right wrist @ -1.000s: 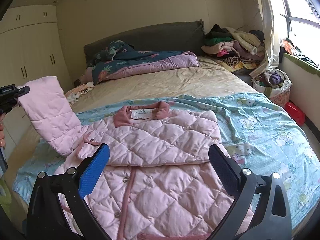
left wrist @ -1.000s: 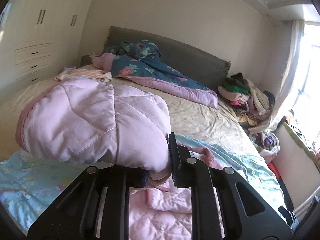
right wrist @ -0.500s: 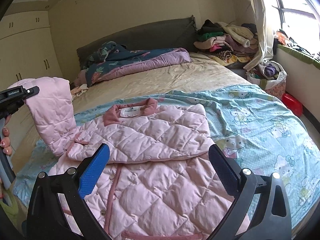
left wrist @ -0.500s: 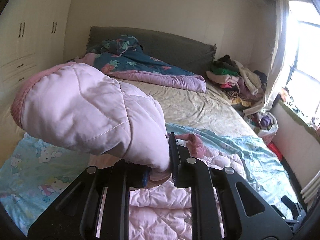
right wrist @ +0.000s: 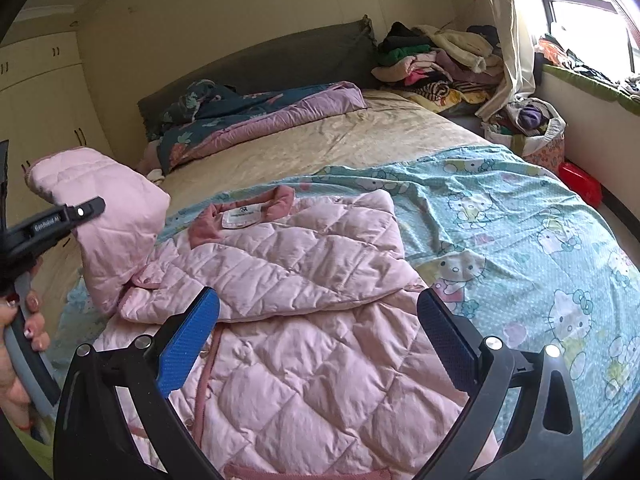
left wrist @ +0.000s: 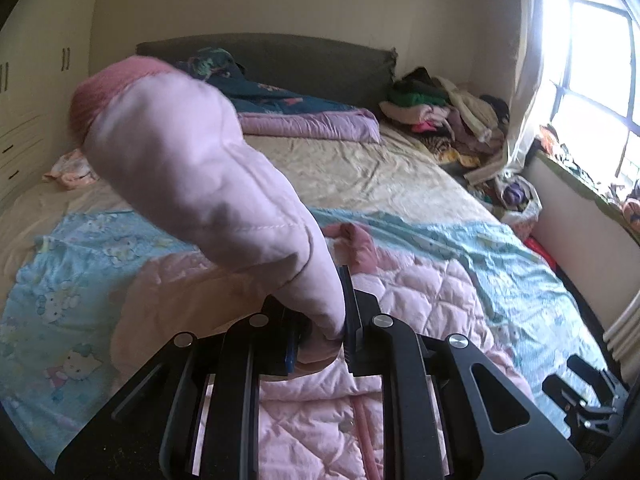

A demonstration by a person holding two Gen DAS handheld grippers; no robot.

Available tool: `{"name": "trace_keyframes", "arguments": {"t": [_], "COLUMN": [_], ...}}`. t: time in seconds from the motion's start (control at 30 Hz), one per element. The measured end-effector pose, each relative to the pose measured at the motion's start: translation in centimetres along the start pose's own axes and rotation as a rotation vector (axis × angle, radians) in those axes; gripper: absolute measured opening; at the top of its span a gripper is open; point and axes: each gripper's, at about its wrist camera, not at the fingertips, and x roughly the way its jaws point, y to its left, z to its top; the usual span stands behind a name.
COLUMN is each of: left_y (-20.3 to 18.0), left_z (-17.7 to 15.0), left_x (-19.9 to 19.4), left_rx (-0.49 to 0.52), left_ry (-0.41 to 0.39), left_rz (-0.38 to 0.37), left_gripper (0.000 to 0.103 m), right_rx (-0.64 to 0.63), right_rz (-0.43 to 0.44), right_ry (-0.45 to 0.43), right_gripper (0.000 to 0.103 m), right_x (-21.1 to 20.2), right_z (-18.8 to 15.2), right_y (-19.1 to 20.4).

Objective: Fold large clothes
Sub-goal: 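Carry the sleeve across the jacket front with the left tool, then lay the sleeve on the jacket and open the left tool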

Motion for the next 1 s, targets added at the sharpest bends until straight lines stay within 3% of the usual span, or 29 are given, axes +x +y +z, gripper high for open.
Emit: {"name": "trace_keyframes", "arguments": {"t": [0.47, 0.73, 1.0], "left_y": [-3.4, -5.8, -8.0], "left_z": [-5.0, -7.4, -9.9], "left_x": [5.6, 7.2, 8.3], "left_rx": [0.115, 0.227, 0.375], "left_ry": [0.146, 0.18, 0.226], "left_rz": [-0.042, -0.018, 0.025], "left_gripper": [0.01, 0.01, 0.023], "right_rx": [0.046, 0.088, 0.101], "right_rz": [-0.055, -0.068, -0.084], "right_ry": [0.037, 0.044, 0.054], "right_gripper": [0.099, 0.099, 0.099], "right_x": [1.9, 2.3, 2.6], "right_z": [-0.5, -0.6, -0.5], "right_y": [-2.6, -3.9, -4.3]}}
